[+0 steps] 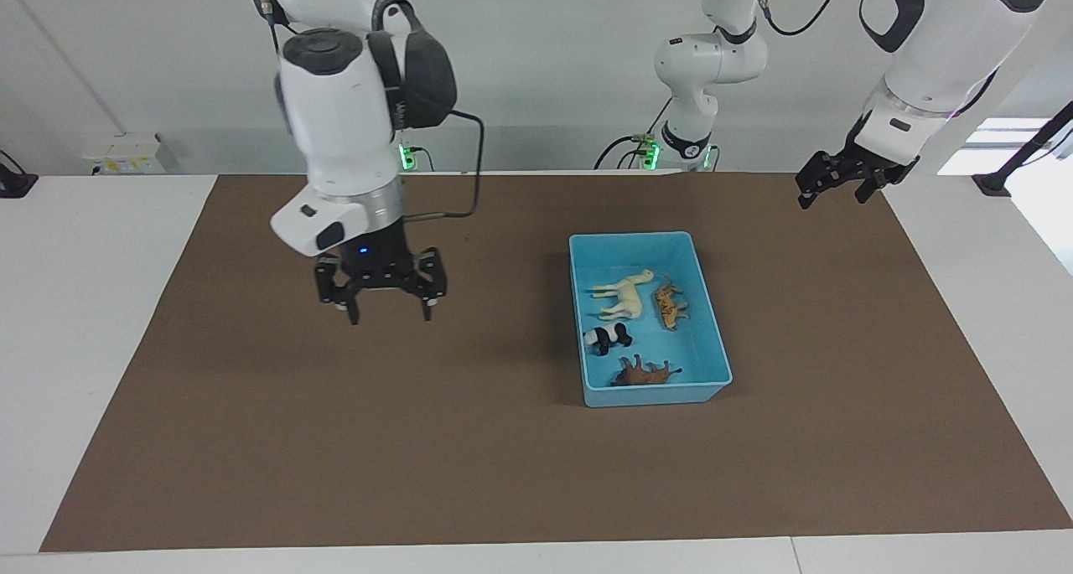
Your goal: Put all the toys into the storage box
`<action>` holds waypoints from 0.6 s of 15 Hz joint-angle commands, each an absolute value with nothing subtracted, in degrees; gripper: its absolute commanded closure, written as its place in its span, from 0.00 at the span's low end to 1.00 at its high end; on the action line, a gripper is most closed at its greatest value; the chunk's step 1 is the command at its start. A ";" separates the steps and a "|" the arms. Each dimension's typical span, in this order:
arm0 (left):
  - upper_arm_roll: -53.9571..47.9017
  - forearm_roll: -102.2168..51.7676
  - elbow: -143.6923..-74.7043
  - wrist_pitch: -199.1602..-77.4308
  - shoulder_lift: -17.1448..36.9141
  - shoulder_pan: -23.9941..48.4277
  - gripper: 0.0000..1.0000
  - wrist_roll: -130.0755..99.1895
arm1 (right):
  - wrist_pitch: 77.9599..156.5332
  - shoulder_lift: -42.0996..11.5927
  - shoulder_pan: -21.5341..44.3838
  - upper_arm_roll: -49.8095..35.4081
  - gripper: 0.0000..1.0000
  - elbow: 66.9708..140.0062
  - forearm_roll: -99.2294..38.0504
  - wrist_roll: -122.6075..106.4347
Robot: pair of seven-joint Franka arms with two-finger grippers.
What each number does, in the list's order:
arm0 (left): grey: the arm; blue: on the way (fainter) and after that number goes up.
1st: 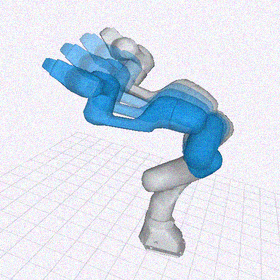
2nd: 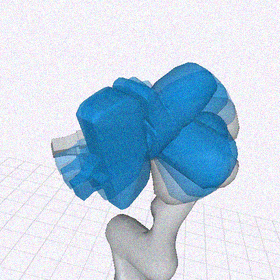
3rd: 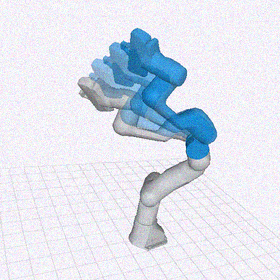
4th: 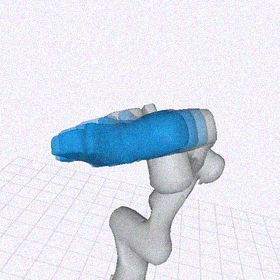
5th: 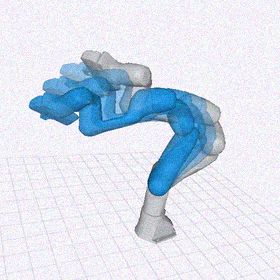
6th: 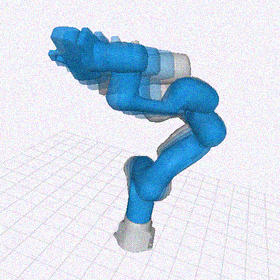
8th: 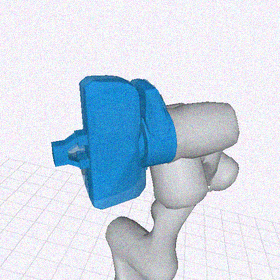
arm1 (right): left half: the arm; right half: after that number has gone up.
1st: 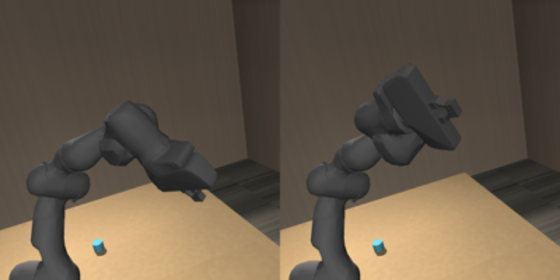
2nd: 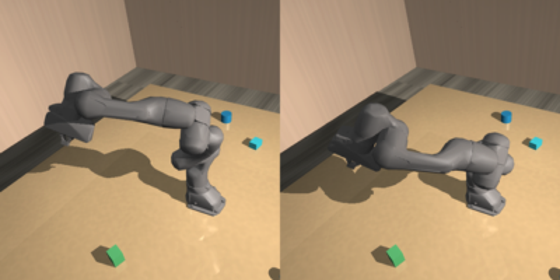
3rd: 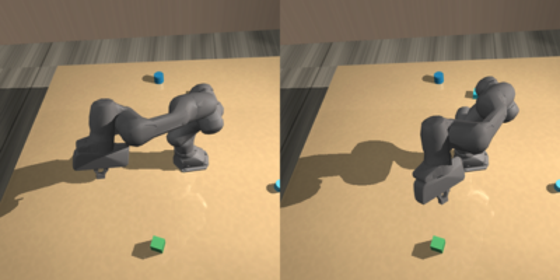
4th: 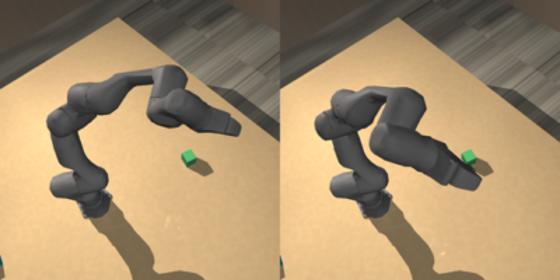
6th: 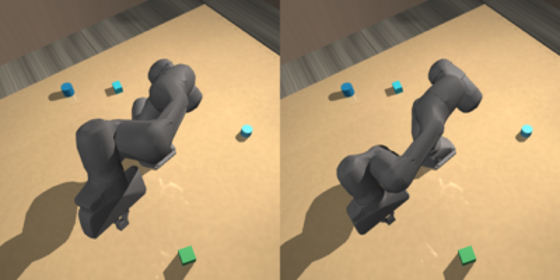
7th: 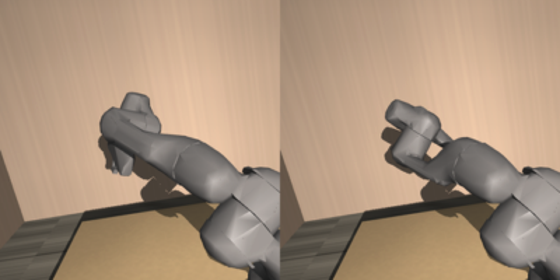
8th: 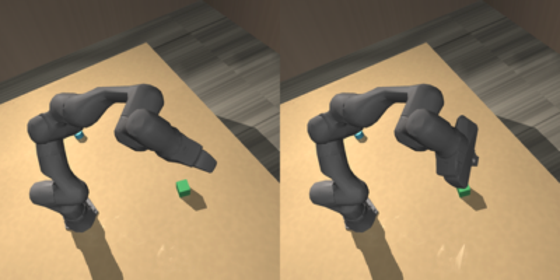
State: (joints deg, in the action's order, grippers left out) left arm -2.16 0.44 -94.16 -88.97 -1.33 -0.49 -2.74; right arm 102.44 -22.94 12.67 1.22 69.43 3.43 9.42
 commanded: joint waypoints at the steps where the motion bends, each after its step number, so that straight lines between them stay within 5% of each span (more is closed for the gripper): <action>1: -1.85 -0.18 -93.34 -88.16 -0.97 0.70 0.00 -1.76 | 97.49 -16.98 7.75 0.09 0.00 74.87 2.46 3.62; 9: -2.20 -0.09 -93.34 -90.17 -1.05 0.53 0.00 -1.67 | 90.81 -1.06 3.70 0.00 0.00 91.32 2.46 3.26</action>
State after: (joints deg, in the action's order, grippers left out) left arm -2.77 0.43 -94.03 -89.29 -1.27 0.20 -2.49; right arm 91.24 -5.68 5.99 1.05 85.81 3.34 3.99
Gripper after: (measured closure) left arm 0.000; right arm 0.000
